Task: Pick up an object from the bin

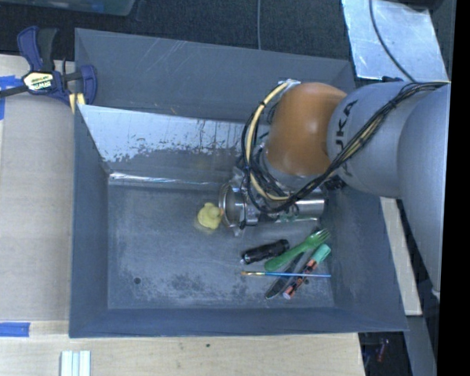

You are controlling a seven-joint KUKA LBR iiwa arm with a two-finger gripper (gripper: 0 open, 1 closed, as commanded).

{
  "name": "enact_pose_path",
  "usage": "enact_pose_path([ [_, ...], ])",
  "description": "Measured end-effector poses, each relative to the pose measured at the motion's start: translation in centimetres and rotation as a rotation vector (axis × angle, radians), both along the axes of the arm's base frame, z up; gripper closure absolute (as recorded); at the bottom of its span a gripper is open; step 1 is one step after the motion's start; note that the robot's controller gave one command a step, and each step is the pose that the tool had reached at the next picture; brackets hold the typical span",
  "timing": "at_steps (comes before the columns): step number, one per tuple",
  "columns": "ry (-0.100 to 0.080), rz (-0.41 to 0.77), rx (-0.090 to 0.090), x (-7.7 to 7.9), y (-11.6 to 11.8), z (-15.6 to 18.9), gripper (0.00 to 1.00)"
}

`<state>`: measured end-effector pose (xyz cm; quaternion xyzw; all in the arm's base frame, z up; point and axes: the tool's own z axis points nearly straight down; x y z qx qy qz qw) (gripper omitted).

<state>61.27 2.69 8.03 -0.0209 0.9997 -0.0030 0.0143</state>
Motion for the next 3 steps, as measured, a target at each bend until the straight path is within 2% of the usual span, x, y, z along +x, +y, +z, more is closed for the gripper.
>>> enact_pose_path([
  [1, 0.000, 0.000, 0.000, 0.0, 0.0, 0.0, 1.00],
  [2, 0.008, -0.003, 0.002, -0.4, -0.1, 8.9, 1.00],
  [3, 0.014, -0.014, 0.002, -0.8, 1.5, 13.7, 1.00],
])
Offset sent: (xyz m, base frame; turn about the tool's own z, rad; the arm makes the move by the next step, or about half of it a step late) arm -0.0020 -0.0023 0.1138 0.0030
